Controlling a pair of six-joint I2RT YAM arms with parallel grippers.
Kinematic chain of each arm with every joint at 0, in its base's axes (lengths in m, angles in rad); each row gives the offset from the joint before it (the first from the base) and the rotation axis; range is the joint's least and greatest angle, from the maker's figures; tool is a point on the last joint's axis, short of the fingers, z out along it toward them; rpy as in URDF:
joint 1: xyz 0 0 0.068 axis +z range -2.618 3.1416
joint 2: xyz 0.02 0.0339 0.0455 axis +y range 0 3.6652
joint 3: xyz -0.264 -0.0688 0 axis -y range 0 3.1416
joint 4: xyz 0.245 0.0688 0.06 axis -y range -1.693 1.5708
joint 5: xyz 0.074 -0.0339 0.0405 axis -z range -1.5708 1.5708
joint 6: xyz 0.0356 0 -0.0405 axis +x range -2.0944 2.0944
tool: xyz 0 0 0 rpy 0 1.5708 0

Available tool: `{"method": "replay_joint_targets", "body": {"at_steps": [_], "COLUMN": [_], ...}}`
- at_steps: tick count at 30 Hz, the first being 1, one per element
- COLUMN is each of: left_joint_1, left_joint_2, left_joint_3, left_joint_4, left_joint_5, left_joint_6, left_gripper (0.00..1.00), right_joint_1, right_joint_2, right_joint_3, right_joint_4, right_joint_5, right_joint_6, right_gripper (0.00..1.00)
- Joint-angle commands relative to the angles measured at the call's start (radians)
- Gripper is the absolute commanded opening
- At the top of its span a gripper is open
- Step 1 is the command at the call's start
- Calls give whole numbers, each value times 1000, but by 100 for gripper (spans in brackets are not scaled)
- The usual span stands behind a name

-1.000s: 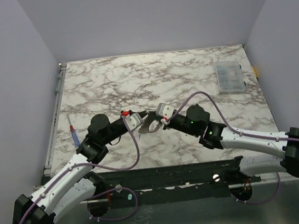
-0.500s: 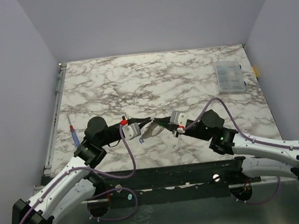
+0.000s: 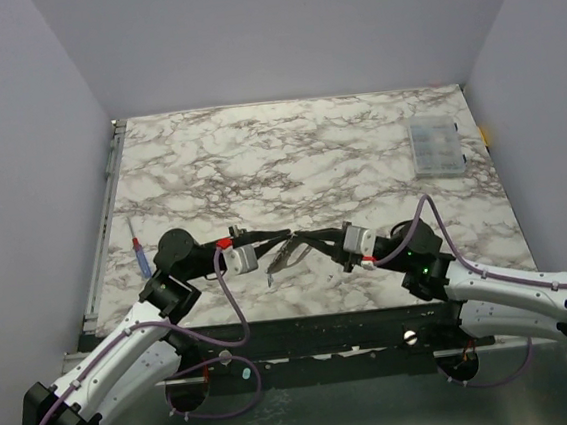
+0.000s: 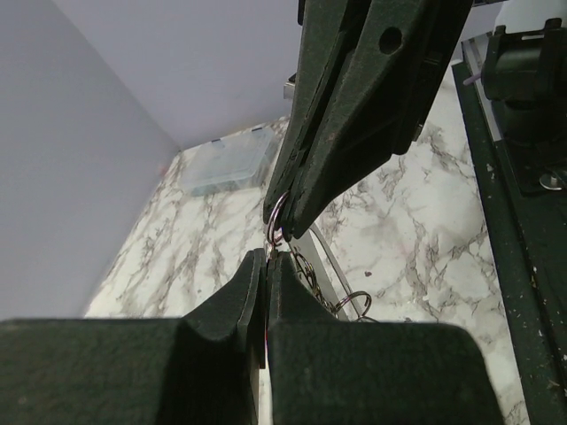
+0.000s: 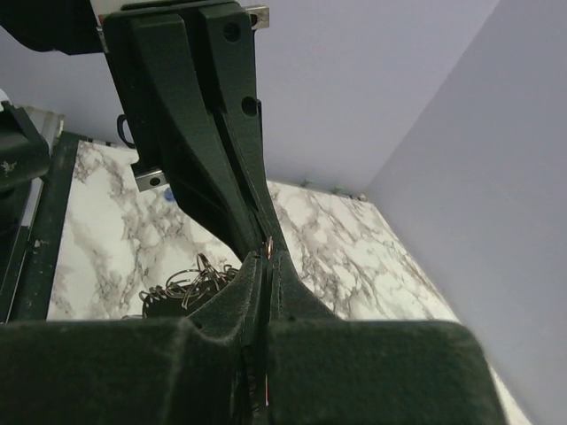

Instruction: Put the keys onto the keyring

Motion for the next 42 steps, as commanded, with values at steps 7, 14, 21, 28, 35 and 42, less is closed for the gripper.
{"method": "replay_joint_targets", "body": {"at_steps": [7, 14, 21, 28, 35, 42], "left_joint_1": [0, 0, 1, -1, 0, -1], "left_joint_2": [-2, -25, -20, -33, -45, -32], "left_joint_3": [-21, -34, -34, -39, -42, -39], "left_joint_4": [31, 42, 42, 54, 63, 63], "left_joint_5": [53, 14, 26, 31, 49, 94], "left_joint_6": [-26, -26, -27, -28, -26, -26], "left_gripper": [3, 26, 36, 36, 26, 14], "right_joint_1": [-2, -2, -2, -2, -2, -1], "right_joint_2": [-9, -23, -18, 6, 26, 33], "right_joint_3": [-6, -10, -3, 19, 59, 67], "right_joint_4": [113, 69, 55, -1, -102, -98], "right_joint_5": [-49, -40, -50, -115, -155, -165], "right_joint_6": [-19, -12, -6, -2, -18, -19], "right_gripper": [1, 1, 1, 1, 1, 1]}}
